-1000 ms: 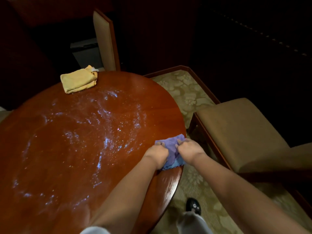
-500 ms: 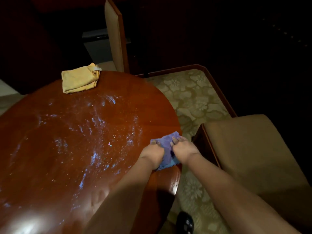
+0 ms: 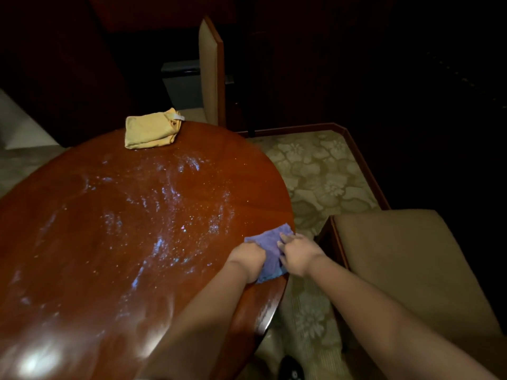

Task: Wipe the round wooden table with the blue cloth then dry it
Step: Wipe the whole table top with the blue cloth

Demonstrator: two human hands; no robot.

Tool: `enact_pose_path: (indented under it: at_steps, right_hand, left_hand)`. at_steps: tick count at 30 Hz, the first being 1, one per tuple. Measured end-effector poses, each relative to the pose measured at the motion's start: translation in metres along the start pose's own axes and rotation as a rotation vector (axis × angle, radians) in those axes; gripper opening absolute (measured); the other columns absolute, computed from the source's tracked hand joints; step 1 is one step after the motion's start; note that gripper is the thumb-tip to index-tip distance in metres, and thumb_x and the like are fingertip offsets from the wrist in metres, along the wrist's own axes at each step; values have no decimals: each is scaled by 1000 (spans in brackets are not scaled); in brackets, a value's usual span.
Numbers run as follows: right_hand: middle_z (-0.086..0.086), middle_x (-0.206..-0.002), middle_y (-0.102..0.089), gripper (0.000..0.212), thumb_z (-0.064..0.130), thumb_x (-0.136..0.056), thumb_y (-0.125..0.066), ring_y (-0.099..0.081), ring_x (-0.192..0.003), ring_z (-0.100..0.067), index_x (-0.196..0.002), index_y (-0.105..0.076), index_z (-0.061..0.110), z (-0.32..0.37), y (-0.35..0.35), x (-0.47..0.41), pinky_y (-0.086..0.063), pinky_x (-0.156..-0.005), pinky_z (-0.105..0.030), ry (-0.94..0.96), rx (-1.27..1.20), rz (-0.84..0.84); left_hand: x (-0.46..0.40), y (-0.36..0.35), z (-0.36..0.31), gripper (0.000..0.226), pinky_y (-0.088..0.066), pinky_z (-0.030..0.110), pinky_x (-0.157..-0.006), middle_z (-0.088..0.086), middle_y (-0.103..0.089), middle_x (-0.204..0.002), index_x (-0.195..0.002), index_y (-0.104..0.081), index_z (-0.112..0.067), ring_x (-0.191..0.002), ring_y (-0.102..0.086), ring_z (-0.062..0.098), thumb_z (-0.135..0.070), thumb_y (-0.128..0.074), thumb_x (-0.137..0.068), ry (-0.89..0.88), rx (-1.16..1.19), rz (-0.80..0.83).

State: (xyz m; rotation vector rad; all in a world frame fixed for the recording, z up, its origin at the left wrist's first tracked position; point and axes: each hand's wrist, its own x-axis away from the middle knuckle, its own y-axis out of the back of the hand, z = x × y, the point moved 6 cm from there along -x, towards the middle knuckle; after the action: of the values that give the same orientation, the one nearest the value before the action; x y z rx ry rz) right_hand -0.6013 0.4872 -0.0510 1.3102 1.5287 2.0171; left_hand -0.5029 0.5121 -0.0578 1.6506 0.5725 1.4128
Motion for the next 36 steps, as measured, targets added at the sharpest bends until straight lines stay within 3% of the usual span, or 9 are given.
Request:
enact_pose_path:
  at_steps: [5, 12, 19, 22, 25, 29, 36]
  right_hand:
    - [-15, -160, -9, 53, 28, -104, -26, -12, -146, -26, -151, -18, 4, 25, -18, 33, -15, -115, -35, -48, 38, -10]
    - [-13, -160, -3, 56, 24, -103, -30, -7, -147, -25, -152, -11, 4, 23, -28, 16, -15, -116, -36, -128, 43, 30]
    - [-5, -161, 1, 58, 37, -104, -23, -5, -148, -19, -154, -8, 12, -13, -1, -17, -11, -117, -37, -31, -12, -10]
    - [-2, -162, 0, 57, 37, -104, -26, -6, -148, -16, -154, -11, 15, -31, 16, -35, -8, -117, -38, 34, 18, 0]
    - [0, -162, 0, 57, 36, -103, -27, -5, -148, -15, -154, -11, 17, -44, 31, -59, -7, -118, -39, 93, 52, 20]
    - [2, -162, 0, 57, 34, -103, -29, -5, -148, -13, -154, -12, 18, -58, 48, -96, -6, -117, -38, 156, 91, 36]
    - [5, -161, -2, 67, 34, -96, -48, -7, -148, -14, -154, -15, 23, -55, 74, -156, -6, -118, -40, 293, 285, 82]
  left_hand:
    - [27, -18, -19, 35, -41, 40, -103, 14, -47, -141, -131, -53, -8, -127, -46, 31, -11, -48, -97, -15, -55, 11]
    - [21, -16, -16, 37, -41, 39, -102, 13, -46, -142, -133, -52, -8, -128, -46, 30, -9, -50, -96, 0, -32, 45]
    - [-8, 4, 5, 42, -43, 43, -101, 18, -31, -151, -139, -44, -7, -129, -43, 34, -18, -44, -99, 26, -78, 23]
    - [-21, 16, 18, 42, -38, 43, -107, 15, -21, -156, -143, -41, -18, -136, -36, 33, -24, -39, -102, 5, -107, 13]
    - [-36, 31, 29, 40, -34, 40, -108, 13, -27, -154, -142, -40, -25, -135, -34, 31, -30, -35, -103, -9, -130, -19]
    - [-55, 47, 40, 36, -39, 38, -97, 11, -47, -136, -133, -48, -24, -118, -43, 28, -33, -35, -101, 69, -63, -20]
    - [-67, 70, 55, 45, -32, 37, -102, 13, -40, -143, -143, -39, -22, -125, -39, 31, -33, -35, -100, 195, 77, -27]
